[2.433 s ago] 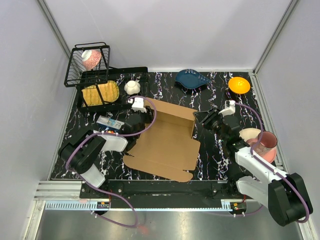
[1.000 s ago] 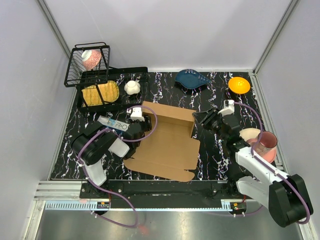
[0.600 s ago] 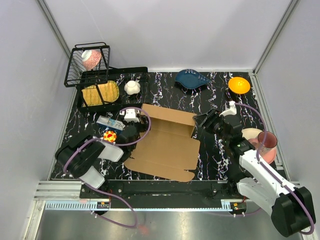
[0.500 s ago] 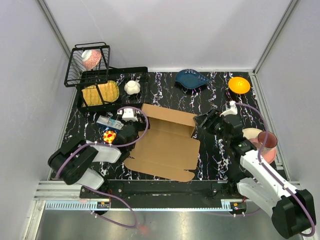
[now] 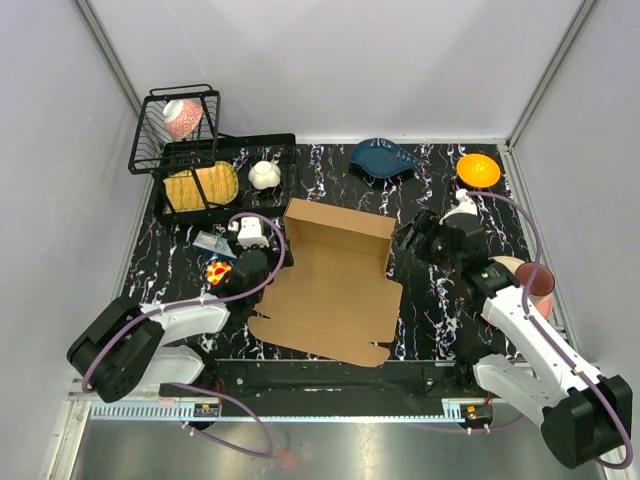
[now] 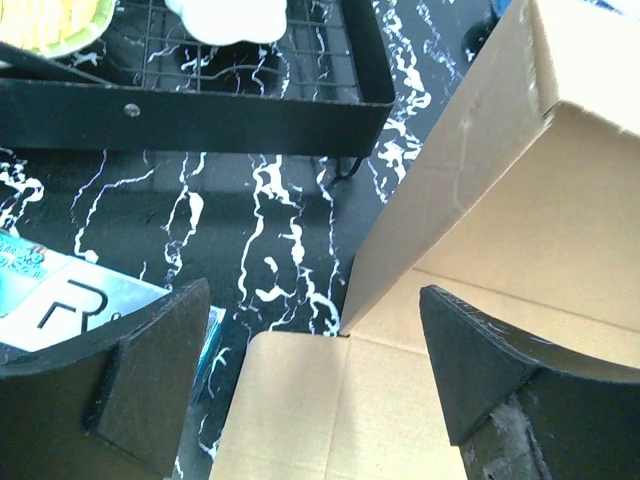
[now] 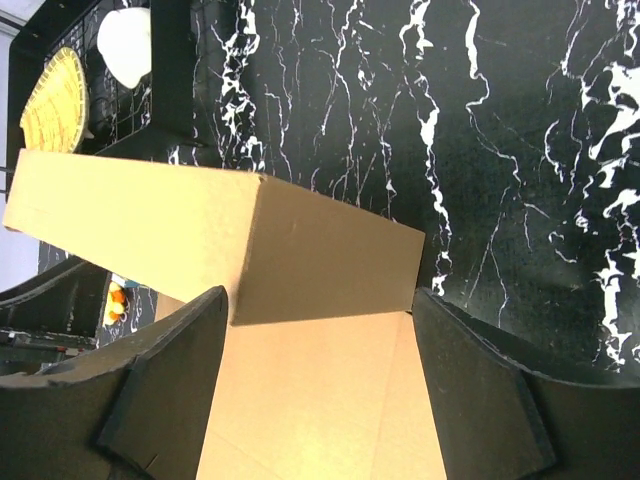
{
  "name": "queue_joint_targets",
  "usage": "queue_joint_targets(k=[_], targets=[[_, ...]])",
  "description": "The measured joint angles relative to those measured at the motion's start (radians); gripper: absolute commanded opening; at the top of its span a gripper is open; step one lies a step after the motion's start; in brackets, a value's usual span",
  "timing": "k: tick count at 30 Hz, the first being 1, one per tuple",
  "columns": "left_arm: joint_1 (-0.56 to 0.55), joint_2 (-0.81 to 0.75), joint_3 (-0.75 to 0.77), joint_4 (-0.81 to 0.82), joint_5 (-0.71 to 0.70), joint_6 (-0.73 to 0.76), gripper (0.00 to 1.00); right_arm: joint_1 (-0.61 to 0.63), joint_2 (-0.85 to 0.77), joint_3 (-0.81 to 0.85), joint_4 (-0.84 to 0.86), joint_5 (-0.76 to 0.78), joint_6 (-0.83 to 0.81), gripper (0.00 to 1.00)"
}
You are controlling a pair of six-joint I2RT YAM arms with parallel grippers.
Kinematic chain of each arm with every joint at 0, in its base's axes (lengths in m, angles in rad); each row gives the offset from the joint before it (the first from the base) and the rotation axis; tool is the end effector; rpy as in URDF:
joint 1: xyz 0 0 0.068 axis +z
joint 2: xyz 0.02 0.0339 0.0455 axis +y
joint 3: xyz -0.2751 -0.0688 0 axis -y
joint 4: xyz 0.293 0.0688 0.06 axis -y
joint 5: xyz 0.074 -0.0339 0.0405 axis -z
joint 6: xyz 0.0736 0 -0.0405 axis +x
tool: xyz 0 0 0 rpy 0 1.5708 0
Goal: Fold the paper box
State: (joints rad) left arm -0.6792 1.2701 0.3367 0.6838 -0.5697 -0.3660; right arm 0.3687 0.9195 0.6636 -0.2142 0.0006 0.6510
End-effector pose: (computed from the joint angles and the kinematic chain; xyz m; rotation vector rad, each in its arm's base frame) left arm 0.2528 -0.1531 0.1429 -0.1198 1.7823 -0.2336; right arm 0.2644 0.1021 0.2493 0.2960 2.0803 0.6287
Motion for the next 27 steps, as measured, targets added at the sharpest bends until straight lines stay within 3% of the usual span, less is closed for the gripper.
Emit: queue_joint_targets(k=[5,13,15,19,24,27], targets=[[-0.003,-0.062,0.000,-0.144,-0.004,-0.028,0.99,0.000,0.012,0.097,-0.084,0.026,-0.050,0.82],[-0.008,-0.368,0.032,-0.517,-0.015,-0.114,0.99,0.042,0.026,0.421,-0.248,0.042,-0.227,0.79],[-0.008,-0.440,0.067,-0.633,-0.020,-0.142,0.99,0.153,0.084,0.541,-0.296,0.100,-0.305,0.80],[-0.008,-0.590,0.135,-0.839,-0.031,-0.206,0.99,0.509,0.277,0.769,-0.373,0.332,-0.507,0.80],[-0.008,-0.741,0.178,-1.003,-0.037,-0.286,0.99,0.784,0.520,0.794,-0.461,0.607,-0.701,0.80],[-0.008,-0.806,0.180,-1.078,-0.047,-0.312,0.99,0.843,0.628,0.776,-0.517,0.682,-0.761,0.80]])
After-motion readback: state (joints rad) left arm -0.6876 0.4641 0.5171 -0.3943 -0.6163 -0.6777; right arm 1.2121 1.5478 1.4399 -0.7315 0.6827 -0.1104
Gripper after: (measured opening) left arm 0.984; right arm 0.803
